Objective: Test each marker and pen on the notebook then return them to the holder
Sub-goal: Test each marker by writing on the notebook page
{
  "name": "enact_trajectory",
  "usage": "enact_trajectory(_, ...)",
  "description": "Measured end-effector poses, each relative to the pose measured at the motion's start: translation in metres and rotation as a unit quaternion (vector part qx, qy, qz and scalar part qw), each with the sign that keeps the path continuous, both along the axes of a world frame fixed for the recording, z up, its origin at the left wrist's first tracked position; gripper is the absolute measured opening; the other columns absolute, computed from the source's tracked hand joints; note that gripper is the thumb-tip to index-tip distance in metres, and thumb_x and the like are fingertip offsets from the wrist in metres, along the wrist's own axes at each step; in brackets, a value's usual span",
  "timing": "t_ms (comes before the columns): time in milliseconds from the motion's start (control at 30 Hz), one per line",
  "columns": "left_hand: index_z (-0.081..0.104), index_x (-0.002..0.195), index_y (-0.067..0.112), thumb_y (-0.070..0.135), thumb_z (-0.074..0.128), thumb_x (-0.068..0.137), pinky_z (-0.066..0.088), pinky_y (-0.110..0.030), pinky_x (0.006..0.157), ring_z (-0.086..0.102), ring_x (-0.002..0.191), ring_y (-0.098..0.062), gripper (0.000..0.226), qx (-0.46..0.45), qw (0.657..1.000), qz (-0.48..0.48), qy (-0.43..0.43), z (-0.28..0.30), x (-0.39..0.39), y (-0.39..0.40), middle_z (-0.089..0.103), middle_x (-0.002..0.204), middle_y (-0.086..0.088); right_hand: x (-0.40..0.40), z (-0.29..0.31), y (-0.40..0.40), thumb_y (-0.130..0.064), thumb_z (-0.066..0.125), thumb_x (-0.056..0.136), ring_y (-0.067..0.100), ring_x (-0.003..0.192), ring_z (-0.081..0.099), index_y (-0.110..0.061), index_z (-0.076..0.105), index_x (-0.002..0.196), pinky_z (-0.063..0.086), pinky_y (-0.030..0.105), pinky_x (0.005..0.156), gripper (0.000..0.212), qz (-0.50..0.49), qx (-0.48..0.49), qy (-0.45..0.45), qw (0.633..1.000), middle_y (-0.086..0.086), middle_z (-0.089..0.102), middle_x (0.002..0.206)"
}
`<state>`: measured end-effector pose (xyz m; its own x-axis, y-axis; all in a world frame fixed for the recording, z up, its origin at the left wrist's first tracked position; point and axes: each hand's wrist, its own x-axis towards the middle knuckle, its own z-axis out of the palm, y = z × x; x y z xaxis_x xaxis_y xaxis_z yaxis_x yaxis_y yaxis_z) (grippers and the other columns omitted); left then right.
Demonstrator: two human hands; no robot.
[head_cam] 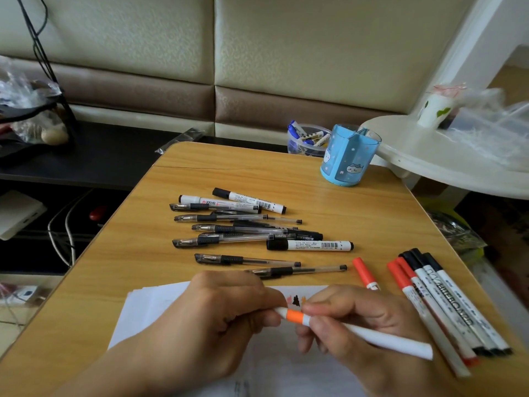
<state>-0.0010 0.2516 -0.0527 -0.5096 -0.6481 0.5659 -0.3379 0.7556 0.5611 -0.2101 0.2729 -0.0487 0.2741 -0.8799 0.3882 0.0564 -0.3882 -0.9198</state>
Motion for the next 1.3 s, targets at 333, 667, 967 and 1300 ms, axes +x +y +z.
enact_trajectory(333,0.045,0.138,0.039,0.055,0.06,0.086,0.037,-0.009,0.056,0.048,0.061,0.001,0.056,0.055,0.997,0.055,0.006,-0.011,-0.001,-0.006,0.061,0.083,0.019,-0.038,0.021,-0.013,-0.042,0.072,0.08,0.007,0.075,0.062,-0.029,0.067,0.094,0.051,0.03,0.062,0.02,-0.067,-0.233,0.257,0.935,-0.018,0.066,0.08)
enact_trajectory(667,0.058,0.123,0.028,0.037,0.037,0.101,0.041,-0.014,0.067,0.059,0.075,-0.007,0.032,0.033,0.988,0.113,0.102,-0.011,0.001,-0.008,0.058,0.083,0.013,-0.101,0.005,-0.007,-0.011,0.059,0.067,0.012,0.112,0.046,-0.039,0.06,0.115,0.054,0.032,0.074,0.055,-0.124,-0.268,0.623,0.724,-0.021,0.057,0.11)
enact_trajectory(967,0.065,0.107,0.031,0.041,0.045,0.096,0.049,-0.025,0.065,0.061,0.08,-0.002,0.025,0.047,0.989,0.135,0.037,-0.011,0.007,-0.012,0.063,0.086,0.02,-0.098,0.006,-0.003,-0.036,0.049,0.084,0.004,0.106,0.047,-0.035,0.069,0.092,0.044,0.024,0.078,0.022,-0.164,-0.18,0.603,0.759,-0.022,0.054,0.101)
enact_trajectory(1300,0.065,0.095,0.032,0.046,0.044,0.094,0.047,-0.033,0.052,0.061,0.06,-0.008,0.025,0.053,0.989,0.141,-0.006,-0.014,0.007,-0.012,0.066,0.07,0.012,-0.047,0.036,-0.06,-0.039,0.053,0.094,0.002,0.116,0.039,-0.042,0.055,0.126,0.042,0.023,0.089,0.032,-0.205,-0.118,0.664,0.709,-0.024,0.051,0.118)
